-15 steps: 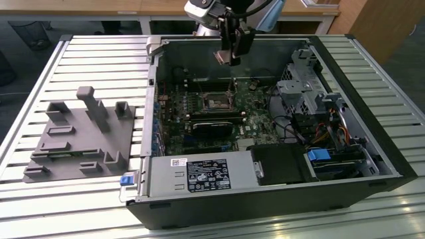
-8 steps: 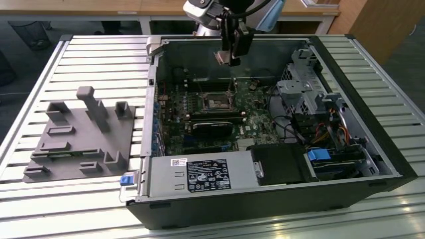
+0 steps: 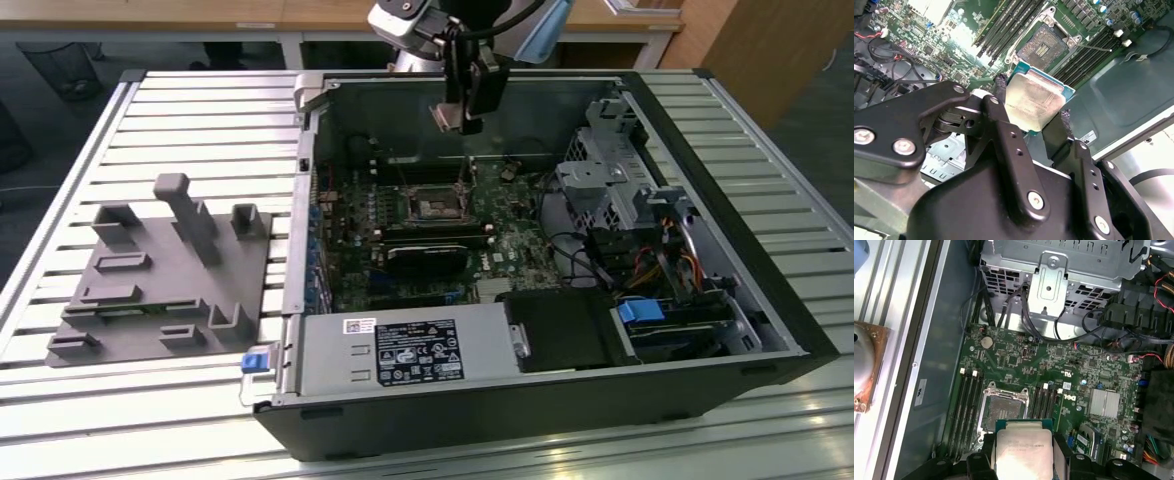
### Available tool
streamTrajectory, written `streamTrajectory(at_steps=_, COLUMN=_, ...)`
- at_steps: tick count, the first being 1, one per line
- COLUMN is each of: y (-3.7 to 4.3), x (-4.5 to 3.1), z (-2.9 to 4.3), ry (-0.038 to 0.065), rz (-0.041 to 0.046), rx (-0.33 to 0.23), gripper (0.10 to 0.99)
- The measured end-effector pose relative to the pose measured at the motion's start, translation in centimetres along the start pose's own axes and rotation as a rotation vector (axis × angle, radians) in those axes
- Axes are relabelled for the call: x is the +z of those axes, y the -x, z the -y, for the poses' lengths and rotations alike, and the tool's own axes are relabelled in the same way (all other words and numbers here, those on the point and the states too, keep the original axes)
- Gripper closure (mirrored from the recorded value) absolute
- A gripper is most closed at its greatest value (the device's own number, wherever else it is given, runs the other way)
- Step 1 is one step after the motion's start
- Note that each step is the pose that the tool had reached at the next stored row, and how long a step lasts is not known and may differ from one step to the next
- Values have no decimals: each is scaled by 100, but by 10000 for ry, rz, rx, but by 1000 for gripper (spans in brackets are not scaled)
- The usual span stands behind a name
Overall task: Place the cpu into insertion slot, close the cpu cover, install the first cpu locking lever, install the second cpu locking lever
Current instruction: 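Place the cpu into insertion slot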
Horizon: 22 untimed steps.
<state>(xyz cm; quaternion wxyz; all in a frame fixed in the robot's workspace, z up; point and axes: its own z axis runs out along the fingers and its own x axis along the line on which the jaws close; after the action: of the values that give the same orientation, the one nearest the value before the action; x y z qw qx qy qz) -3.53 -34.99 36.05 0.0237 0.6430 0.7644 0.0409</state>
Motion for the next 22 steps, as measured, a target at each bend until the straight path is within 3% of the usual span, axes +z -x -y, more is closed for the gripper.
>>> streamTrajectory(at_steps=16, y=1, x=31, z=3, ry=0, rz=1, rx=3, gripper=545)
streamTrajectory(at_steps=18, y=1, x=86, z=8, ry=0, rz=0, rx=3, gripper=545)
streamTrajectory(at_steps=22, y=2, x=93, z=9, ry=1, rz=0, rx=4, gripper=545)
